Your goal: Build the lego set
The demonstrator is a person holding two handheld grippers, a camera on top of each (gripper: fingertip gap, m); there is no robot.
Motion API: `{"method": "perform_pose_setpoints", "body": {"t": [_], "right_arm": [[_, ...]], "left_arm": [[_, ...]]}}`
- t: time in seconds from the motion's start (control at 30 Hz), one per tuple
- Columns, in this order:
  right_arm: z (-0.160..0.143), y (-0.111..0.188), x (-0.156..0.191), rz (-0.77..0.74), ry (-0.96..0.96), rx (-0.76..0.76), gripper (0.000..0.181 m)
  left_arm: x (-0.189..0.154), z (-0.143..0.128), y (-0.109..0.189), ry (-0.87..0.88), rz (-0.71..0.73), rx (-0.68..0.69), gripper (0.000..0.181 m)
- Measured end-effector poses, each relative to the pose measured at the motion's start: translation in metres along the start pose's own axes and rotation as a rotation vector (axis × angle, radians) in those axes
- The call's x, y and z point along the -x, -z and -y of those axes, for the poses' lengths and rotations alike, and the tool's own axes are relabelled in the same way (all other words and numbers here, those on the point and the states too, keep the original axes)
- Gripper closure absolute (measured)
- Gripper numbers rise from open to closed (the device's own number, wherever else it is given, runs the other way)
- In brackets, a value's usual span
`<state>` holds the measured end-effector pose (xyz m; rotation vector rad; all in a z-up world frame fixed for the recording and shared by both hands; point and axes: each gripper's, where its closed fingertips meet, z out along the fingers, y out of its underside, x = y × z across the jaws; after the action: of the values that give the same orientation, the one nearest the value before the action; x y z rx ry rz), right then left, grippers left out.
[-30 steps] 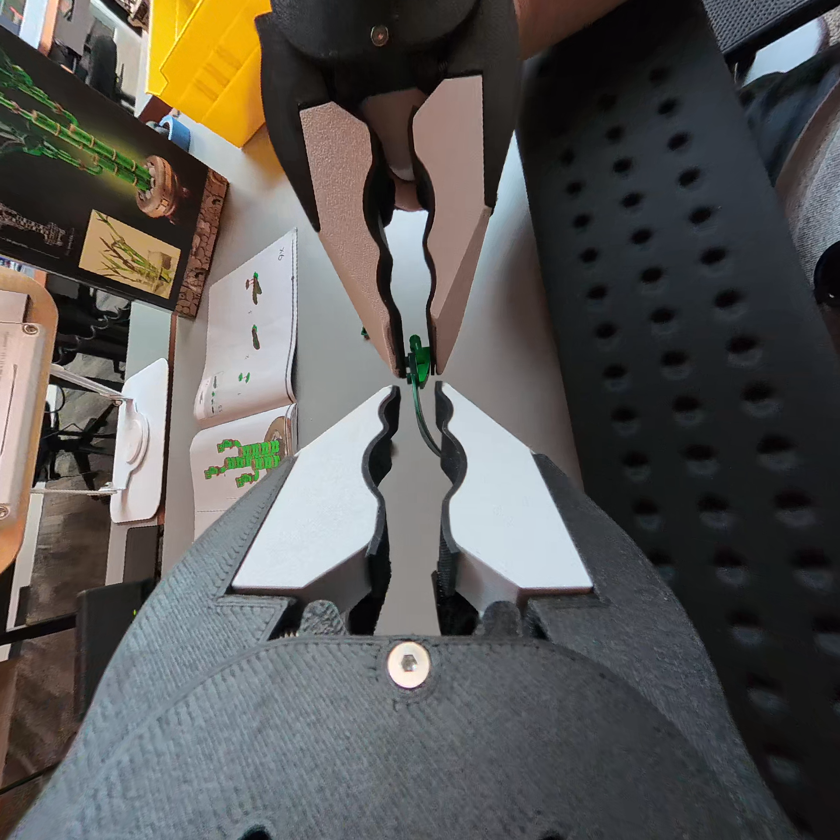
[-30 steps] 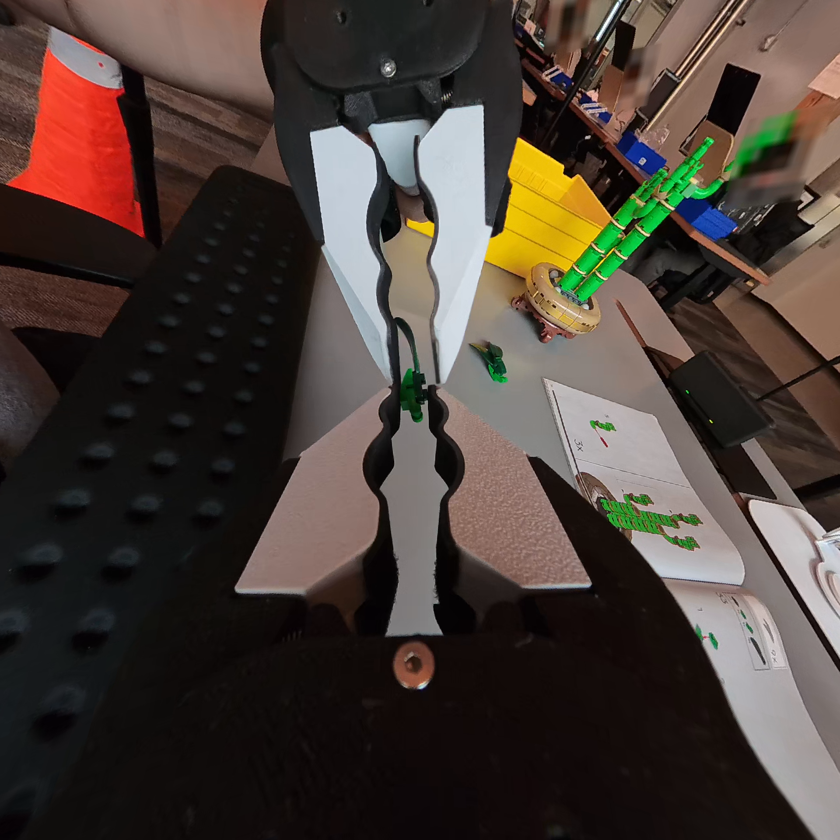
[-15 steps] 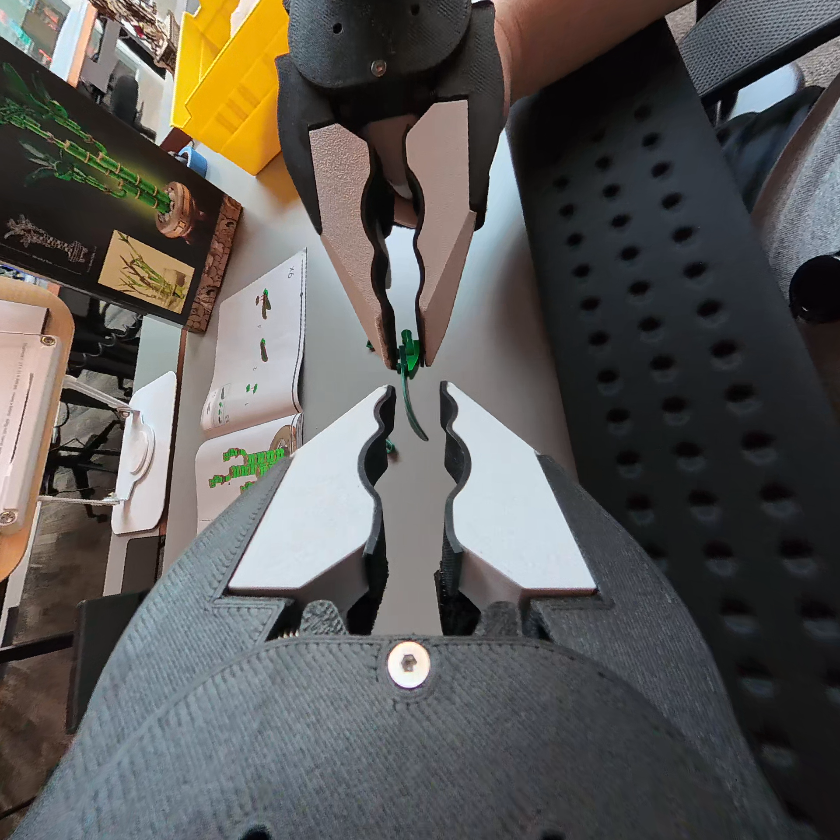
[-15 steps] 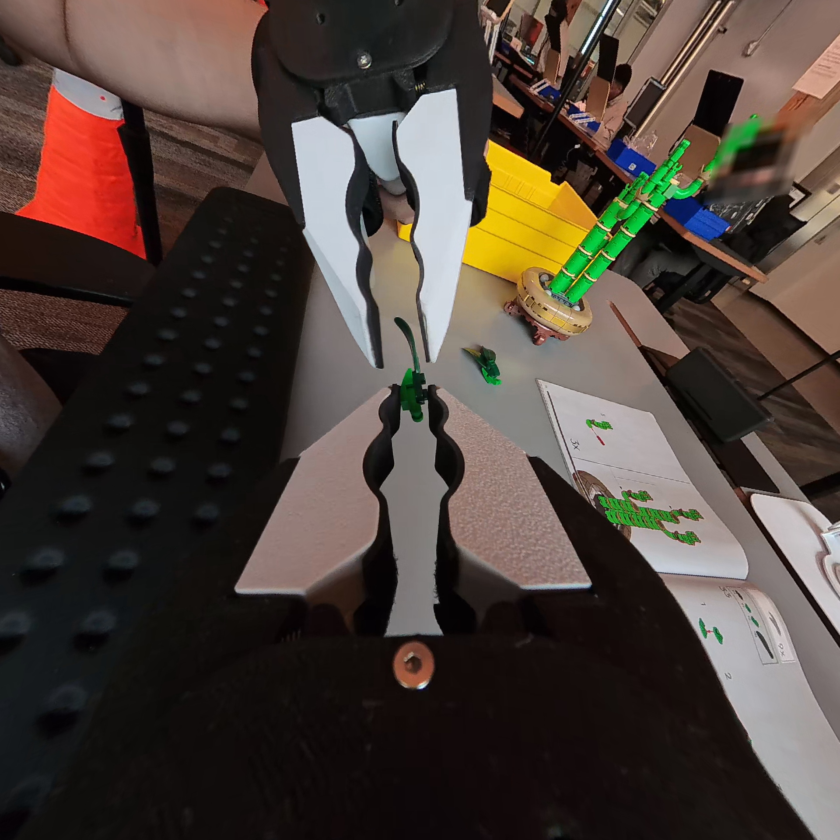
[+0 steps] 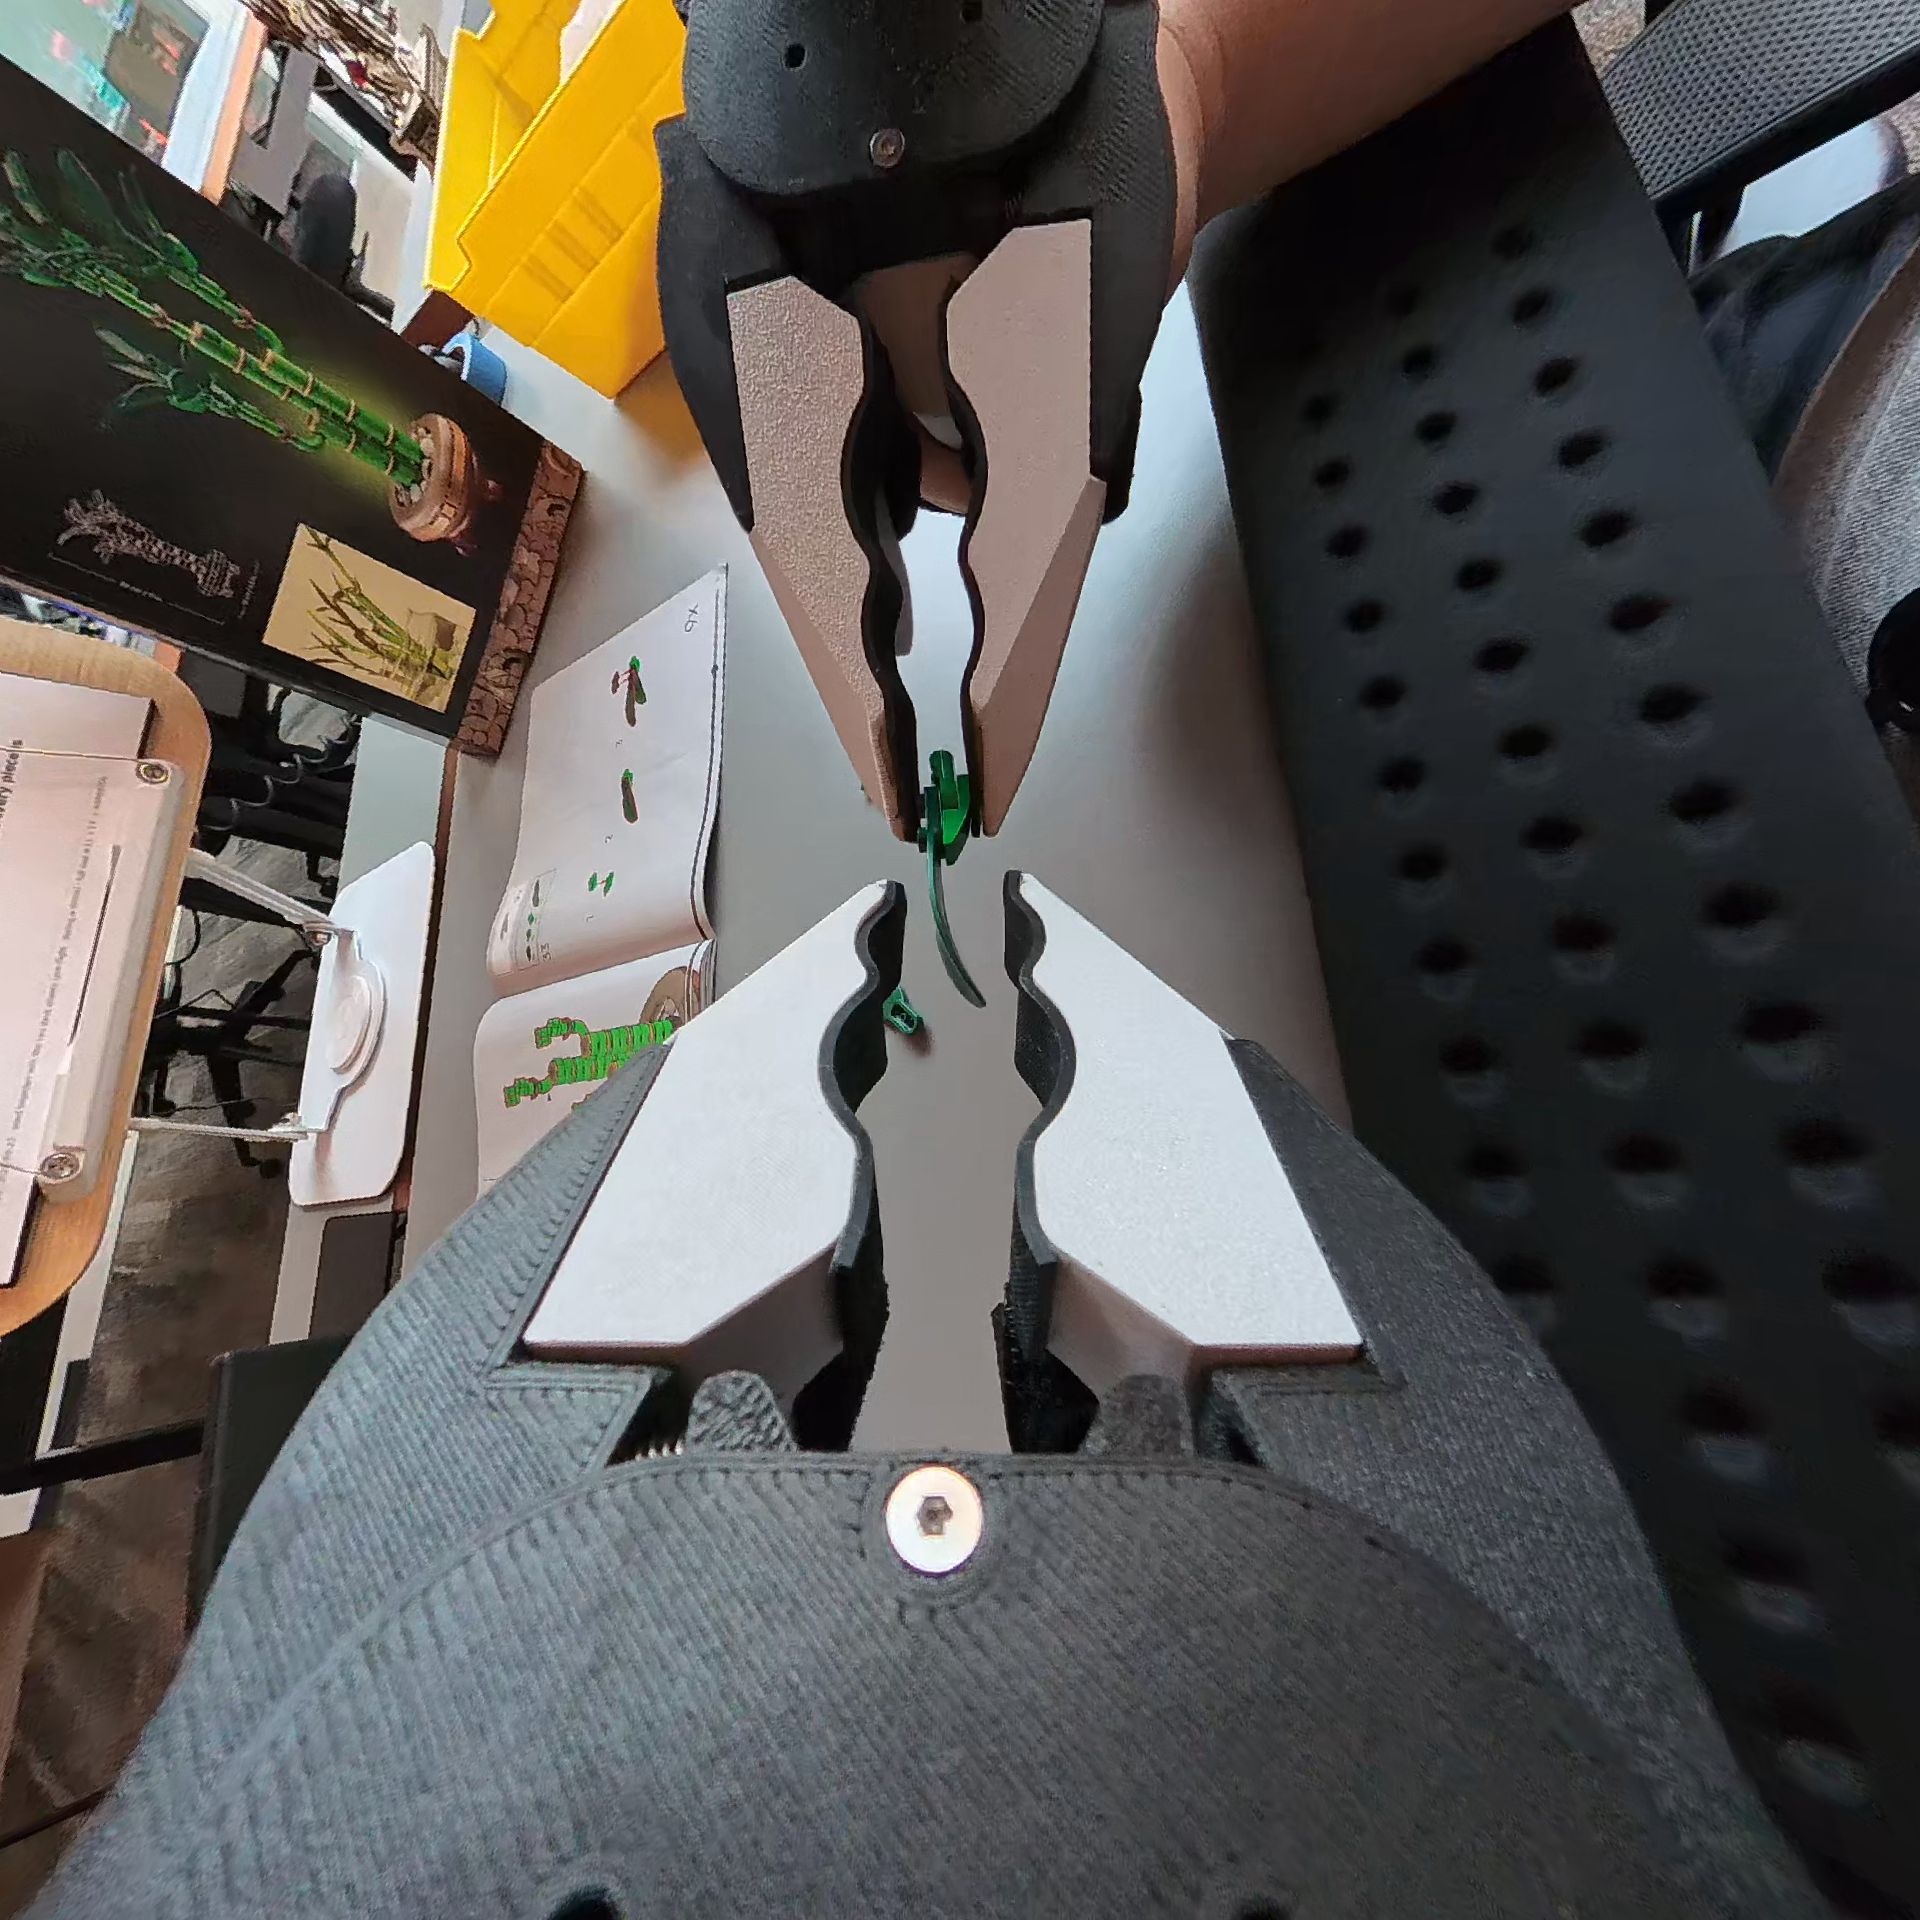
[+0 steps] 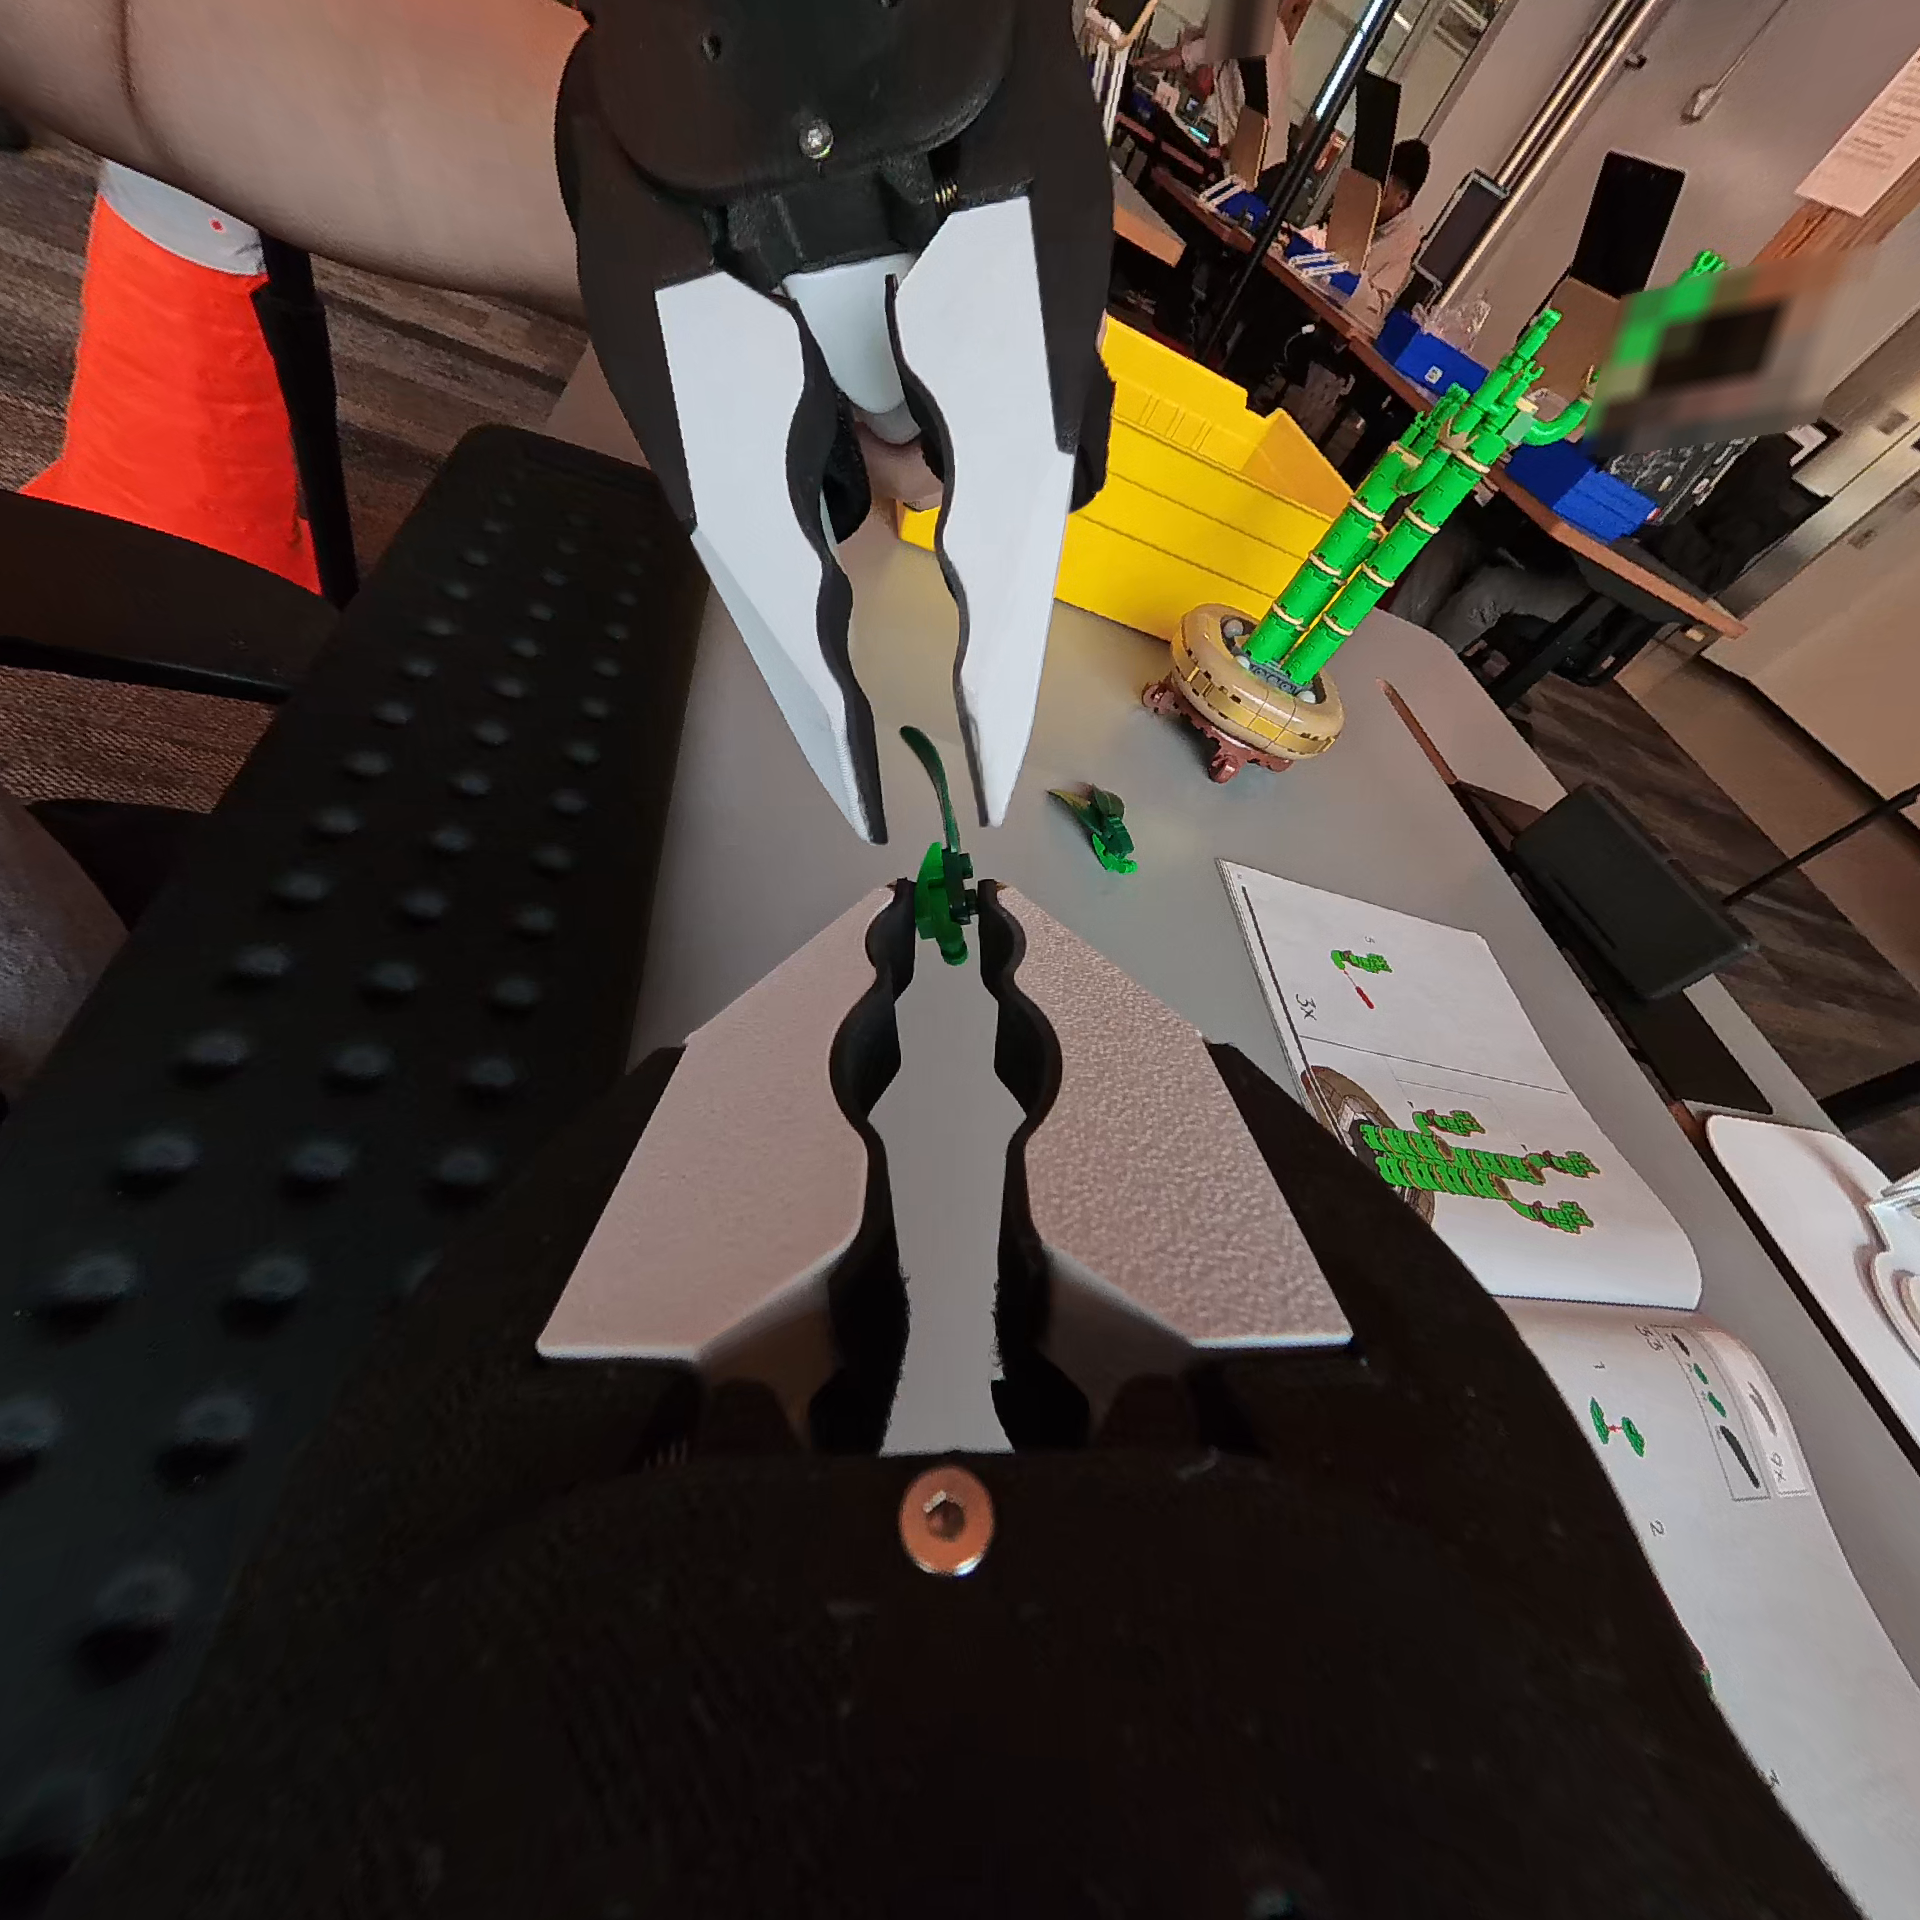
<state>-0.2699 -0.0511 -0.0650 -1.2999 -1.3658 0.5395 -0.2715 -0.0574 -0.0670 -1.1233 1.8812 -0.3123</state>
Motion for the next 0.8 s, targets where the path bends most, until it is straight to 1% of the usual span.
{"method": "perform_pose_setpoints", "body": {"t": [0.4,0.6,0.8], "right_arm": [[0.000,-0.001,0.002,0.010,0.002,0.000,0.171],[-0.002,-0.001,0.002,0.013,0.006,0.008,0.171],[-0.003,-0.002,0.004,0.027,0.012,0.012,0.171]], "left_arm": [[0.001,0.002,-0.008,-0.054,0.011,0.020,0.168],[0.000,0.003,-0.012,-0.086,-0.004,0.037,0.173],[-0.003,0.002,-0.012,-0.106,-0.025,0.049,0.174]]}}
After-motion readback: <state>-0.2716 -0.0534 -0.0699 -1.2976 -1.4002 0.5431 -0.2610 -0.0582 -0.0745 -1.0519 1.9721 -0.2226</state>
